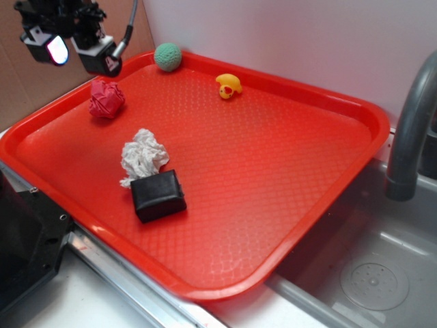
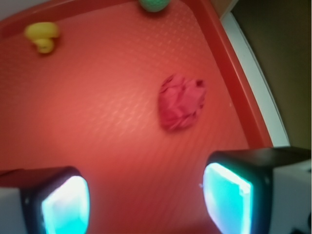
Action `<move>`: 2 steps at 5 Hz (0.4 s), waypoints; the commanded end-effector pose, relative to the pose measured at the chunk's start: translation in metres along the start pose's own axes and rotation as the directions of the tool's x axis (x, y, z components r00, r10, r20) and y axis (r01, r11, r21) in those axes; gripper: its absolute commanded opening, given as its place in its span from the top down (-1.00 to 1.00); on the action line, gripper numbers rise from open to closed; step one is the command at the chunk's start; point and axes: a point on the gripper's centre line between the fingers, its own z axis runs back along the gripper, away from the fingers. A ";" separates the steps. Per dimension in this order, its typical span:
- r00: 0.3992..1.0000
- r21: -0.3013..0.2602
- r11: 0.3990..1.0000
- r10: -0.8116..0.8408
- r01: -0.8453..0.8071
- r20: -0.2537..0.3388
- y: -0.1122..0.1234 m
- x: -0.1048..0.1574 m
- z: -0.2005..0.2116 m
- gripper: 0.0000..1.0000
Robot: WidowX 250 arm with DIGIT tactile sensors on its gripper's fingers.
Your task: Grab the red paper.
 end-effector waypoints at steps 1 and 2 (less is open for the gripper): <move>1.000 0.027 0.999 -0.019 0.020 -0.011 0.034 0.022 -0.046 -1.00; 0.998 0.012 0.998 -0.060 0.059 0.031 0.022 0.040 -0.073 -1.00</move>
